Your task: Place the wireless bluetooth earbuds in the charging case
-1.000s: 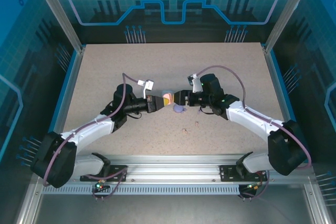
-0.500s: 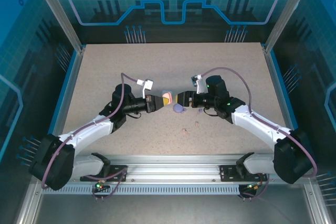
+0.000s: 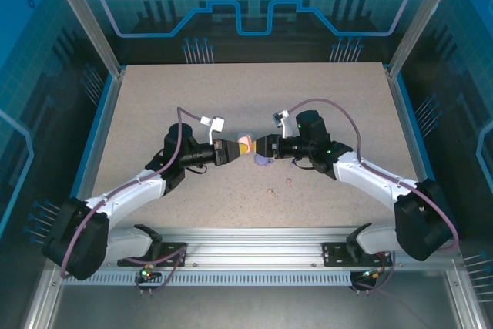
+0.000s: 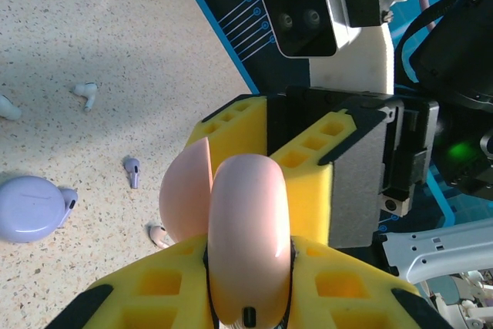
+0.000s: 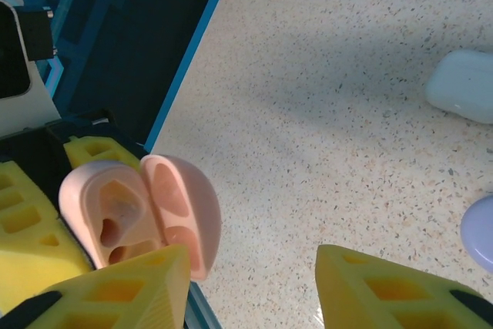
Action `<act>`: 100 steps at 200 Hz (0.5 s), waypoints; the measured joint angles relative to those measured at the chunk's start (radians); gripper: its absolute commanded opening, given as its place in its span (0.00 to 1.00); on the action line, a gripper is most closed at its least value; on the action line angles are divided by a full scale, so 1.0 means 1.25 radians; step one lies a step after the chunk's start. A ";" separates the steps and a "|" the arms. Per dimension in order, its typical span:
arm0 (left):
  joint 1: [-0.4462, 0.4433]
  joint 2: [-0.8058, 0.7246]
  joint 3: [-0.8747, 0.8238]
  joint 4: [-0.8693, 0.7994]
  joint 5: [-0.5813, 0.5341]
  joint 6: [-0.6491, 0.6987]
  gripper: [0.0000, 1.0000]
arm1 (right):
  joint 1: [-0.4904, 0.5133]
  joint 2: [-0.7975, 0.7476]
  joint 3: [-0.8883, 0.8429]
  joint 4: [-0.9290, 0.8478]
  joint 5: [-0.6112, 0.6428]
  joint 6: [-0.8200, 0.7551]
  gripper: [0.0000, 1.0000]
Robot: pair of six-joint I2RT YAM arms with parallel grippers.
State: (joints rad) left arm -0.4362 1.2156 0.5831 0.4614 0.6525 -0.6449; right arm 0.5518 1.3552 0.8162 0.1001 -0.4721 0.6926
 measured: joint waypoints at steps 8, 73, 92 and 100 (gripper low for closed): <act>0.000 -0.001 0.000 0.000 0.000 0.000 0.00 | 0.000 0.003 0.000 0.004 0.000 0.002 0.44; 0.000 -0.001 0.000 0.000 -0.001 -0.002 0.00 | 0.005 0.028 0.005 0.035 -0.014 0.009 0.41; 0.000 -0.001 0.000 0.001 0.000 -0.002 0.00 | 0.007 0.028 0.005 0.043 -0.026 0.008 0.39; 0.000 -0.002 0.000 0.002 0.000 -0.002 0.00 | 0.009 0.029 0.005 0.046 -0.030 0.008 0.39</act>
State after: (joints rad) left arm -0.4358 1.2137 0.5831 0.4637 0.6521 -0.6472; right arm 0.5632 1.3911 0.8230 0.1577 -0.5098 0.7029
